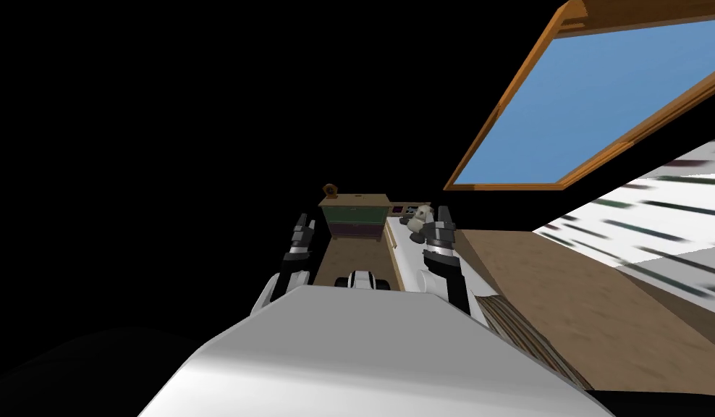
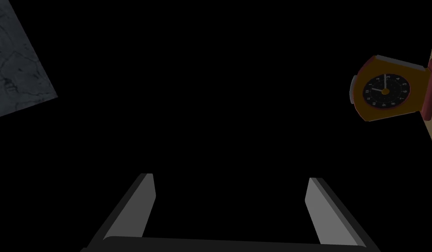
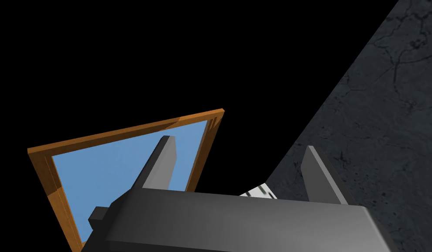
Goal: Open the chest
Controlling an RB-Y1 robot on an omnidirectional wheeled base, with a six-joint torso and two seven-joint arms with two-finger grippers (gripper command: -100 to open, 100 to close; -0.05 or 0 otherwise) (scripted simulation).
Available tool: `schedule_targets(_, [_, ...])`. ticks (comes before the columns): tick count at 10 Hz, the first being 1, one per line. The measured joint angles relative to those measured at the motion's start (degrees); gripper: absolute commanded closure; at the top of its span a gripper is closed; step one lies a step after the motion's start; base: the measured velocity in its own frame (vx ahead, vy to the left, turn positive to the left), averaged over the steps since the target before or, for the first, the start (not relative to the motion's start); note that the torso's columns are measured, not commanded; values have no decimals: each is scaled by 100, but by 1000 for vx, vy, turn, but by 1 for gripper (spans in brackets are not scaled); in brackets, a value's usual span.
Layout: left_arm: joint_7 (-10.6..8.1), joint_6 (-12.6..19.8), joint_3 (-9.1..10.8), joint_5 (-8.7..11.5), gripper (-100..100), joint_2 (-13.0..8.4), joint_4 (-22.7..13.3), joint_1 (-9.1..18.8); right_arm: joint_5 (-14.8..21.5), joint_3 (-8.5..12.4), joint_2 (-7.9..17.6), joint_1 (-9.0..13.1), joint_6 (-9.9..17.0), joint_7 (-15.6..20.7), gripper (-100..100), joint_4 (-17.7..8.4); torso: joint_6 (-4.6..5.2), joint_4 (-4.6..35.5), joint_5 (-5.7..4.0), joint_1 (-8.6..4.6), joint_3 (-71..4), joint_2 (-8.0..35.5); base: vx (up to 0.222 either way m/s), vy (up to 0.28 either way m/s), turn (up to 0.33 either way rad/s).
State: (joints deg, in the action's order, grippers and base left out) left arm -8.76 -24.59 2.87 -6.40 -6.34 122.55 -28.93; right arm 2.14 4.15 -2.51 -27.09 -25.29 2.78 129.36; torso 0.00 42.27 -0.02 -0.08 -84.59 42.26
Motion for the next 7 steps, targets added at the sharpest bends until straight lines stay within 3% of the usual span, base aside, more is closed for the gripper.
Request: schedule_targets(7, [146,-546,-118,83,-100,-283,-977,-35,0,-1,-1,1,0,0,0,0,0,1,3,9,1,4,151,52,23])
